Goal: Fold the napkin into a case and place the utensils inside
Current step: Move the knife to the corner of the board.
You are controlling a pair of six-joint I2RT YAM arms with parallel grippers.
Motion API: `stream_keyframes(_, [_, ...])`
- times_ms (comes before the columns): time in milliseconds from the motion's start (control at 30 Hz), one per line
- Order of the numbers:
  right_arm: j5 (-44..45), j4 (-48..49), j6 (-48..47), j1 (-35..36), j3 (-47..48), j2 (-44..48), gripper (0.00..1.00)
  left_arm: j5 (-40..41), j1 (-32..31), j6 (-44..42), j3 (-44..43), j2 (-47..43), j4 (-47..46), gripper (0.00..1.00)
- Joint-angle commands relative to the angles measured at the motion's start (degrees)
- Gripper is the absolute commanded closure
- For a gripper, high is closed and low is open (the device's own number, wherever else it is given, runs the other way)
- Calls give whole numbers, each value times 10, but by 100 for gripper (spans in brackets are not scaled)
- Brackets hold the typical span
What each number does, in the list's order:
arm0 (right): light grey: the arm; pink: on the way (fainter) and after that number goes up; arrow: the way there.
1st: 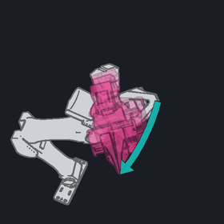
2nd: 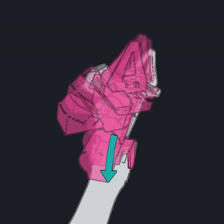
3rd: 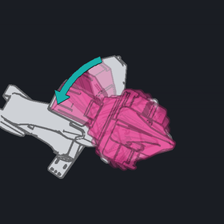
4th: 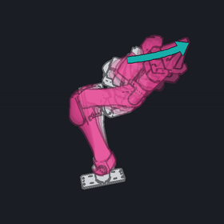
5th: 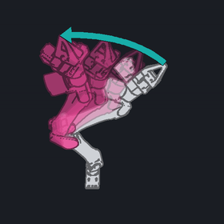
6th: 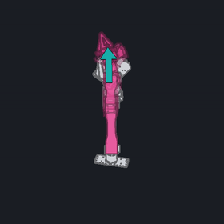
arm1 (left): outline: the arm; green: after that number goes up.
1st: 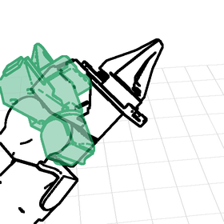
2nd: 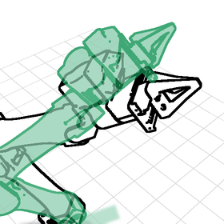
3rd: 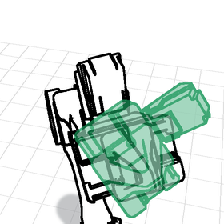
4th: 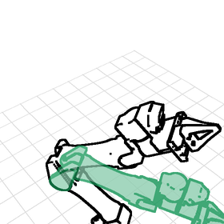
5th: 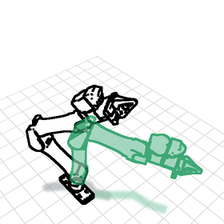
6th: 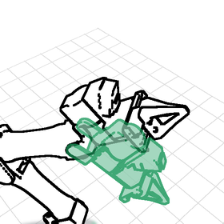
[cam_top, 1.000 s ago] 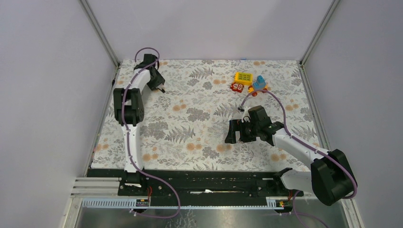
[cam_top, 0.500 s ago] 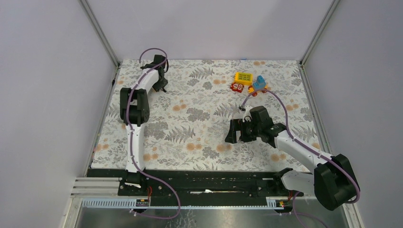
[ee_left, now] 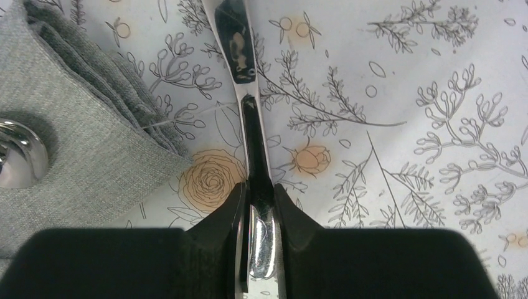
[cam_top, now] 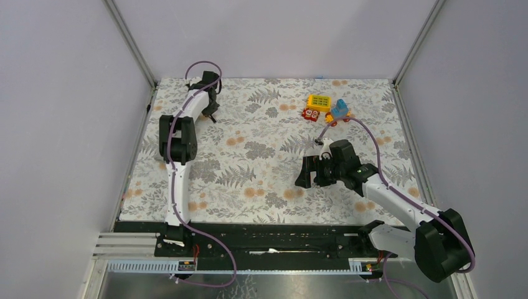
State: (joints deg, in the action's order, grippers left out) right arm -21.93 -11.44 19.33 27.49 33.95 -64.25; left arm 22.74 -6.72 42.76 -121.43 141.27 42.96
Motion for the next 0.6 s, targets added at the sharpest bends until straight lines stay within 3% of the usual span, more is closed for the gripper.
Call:
stream_keyframes(0, [8, 8, 0, 3, 3, 21, 0, -125, -24, -41, 82, 2, 16, 86])
stream_keyframes(400, [4, 6, 1, 2, 0, 39, 0, -177, -195, -64, 416, -191, -30, 87])
stream_keyframes(567, [5, 6, 2, 2, -2, 43, 0, -198, -225, -95, 478, -255, -14, 74])
